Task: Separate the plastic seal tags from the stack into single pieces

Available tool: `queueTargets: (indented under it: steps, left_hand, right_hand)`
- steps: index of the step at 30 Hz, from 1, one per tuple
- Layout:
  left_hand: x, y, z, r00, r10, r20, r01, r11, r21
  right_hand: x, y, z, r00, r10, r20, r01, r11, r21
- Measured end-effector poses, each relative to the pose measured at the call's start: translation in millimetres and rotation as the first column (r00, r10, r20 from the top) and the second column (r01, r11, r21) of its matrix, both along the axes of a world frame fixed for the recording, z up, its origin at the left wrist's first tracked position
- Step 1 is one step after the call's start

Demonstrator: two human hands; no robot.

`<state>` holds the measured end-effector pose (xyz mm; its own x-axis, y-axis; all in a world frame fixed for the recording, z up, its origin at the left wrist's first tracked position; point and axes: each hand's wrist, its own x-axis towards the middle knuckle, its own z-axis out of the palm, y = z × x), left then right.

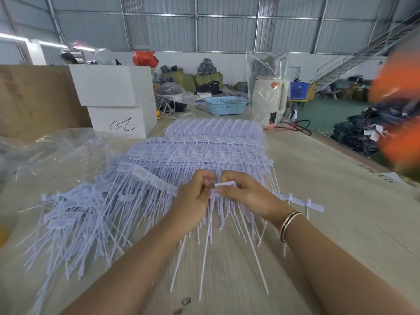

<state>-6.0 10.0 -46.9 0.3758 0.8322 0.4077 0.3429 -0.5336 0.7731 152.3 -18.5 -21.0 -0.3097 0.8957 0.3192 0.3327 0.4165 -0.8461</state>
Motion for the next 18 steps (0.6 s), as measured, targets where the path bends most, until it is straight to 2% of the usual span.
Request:
queueTargets:
  steps: [2, 6, 9, 11, 13, 15, 18]
  left_hand:
    - [2, 0, 1, 0.998, 0.024, 0.051, -0.027, 0.998, 0.057]
    - [8, -2, 8, 0.967, 0.082, 0.240, -0.110, 0.988, 0.106]
    - [7, -4, 12, 0.956, 0.120, 0.267, -0.152, 0.983, 0.101]
    - [3, -6, 15, 0.979, 0.144, 0.147, -0.166, 0.975, 0.148]
    - [0, -9, 18, 0.974, 0.223, -0.041, -0.203, 0.937, 0.285]
    - [1, -14, 21, 0.928, 0.306, -0.211, -0.184, 0.871, 0.456]
    - [-4, -17, 26, 0.846, 0.433, -0.310, -0.176, 0.777, 0.605]
  right_hand:
    - [-8, 2, -5, 0.997, -0.075, 0.028, 0.075, 0.997, 0.011]
    - [-27, 5, -15, 0.976, -0.204, -0.075, 0.204, 0.979, 0.003]
    - [-35, 6, -15, 0.970, -0.199, -0.138, 0.189, 0.979, -0.082]
    - [-33, 6, -13, 0.970, -0.174, -0.170, 0.153, 0.979, -0.132]
    - [-31, 5, -12, 0.973, -0.168, -0.157, 0.147, 0.979, -0.139]
    - [-31, 6, -11, 0.973, -0.159, -0.166, 0.139, 0.982, -0.126]
    - [-28, 7, -8, 0.959, -0.177, -0.221, 0.157, 0.982, -0.106]
